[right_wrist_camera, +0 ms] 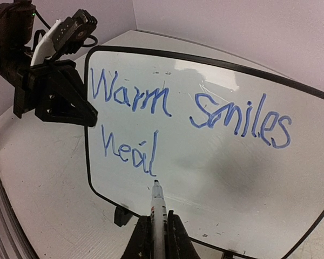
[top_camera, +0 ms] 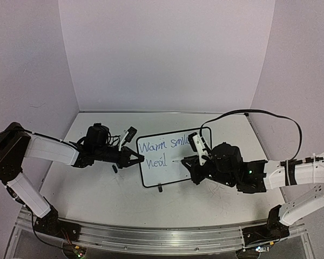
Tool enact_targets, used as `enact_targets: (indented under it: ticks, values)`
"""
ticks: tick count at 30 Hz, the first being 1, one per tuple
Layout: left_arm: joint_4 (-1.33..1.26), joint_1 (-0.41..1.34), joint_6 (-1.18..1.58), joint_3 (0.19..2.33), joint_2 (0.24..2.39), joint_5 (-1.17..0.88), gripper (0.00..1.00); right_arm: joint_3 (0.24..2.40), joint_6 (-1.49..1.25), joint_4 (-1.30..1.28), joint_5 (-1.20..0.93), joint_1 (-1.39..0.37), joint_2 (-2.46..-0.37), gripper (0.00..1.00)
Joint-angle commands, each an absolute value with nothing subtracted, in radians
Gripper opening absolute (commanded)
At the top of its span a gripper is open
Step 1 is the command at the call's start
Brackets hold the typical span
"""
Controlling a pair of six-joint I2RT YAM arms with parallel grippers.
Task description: Write a sentence on the whiteboard
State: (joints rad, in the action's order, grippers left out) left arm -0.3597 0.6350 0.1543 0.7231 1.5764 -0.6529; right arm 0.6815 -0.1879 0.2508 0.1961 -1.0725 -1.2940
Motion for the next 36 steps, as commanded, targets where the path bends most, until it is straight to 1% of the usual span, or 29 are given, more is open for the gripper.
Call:
enact_targets:
  ticks: [1,7,11,36]
  values:
    - [-0.321,0.623,0.104,0.718,1.58,-0.477,0.0,0.675,-0.216,0.289,0.246,-1.073,-1.256,0.0]
    - [-0.319,0.623,0.102,0.714,1.575,-0.481,0.0,0.659,-0.205,0.294,0.246,-1.057,-1.257,0.0]
    - [-0.316,0.623,0.101,0.709,1.569,-0.478,0.0,0.645,-0.18,0.326,0.196,-1.044,-1.259,0.0]
    - [-0.315,0.626,0.095,0.725,1.574,-0.488,0.0,0.747,-0.142,0.424,0.178,-1.0,-1.403,0.0]
